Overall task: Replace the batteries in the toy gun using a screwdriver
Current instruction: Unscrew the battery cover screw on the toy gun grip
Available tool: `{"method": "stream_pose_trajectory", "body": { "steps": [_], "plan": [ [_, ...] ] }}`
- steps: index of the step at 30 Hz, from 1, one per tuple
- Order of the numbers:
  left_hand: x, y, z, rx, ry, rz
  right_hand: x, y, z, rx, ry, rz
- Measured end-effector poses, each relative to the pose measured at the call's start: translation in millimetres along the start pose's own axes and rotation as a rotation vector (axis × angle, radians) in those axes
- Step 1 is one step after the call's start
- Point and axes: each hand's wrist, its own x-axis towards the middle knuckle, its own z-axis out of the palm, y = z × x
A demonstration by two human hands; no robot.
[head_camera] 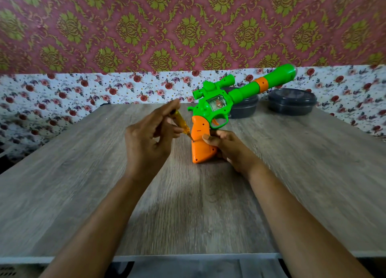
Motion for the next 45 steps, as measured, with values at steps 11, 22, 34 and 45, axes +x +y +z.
{"method": "stream_pose_trajectory", "body": {
  "steps": [11, 22, 34, 45],
  "plan": [
    [-11.0, 3.0, 13.7, 0.003, -0.68, 0.114, -4.8, -1.5, 0.7, 0.083, -0.073, -0.025],
    [-36.0, 4.0, 32.9, 0.057, -0.99, 0.217, -6.1, -9.5, 8.3, 0.116, 0.068, 0.036],
    [-29.1, 13.6, 27.9, -0.29, -1.184, -0.157, -9.0, -10.4, 9.6, 0.148, 0.065, 0.074],
    [-18.1, 6.8, 19.4, -0.239, -1.299, -0.226, -6.8, -8.5, 7.2, 0.076, 0.074, 0.059]
  ]
}}
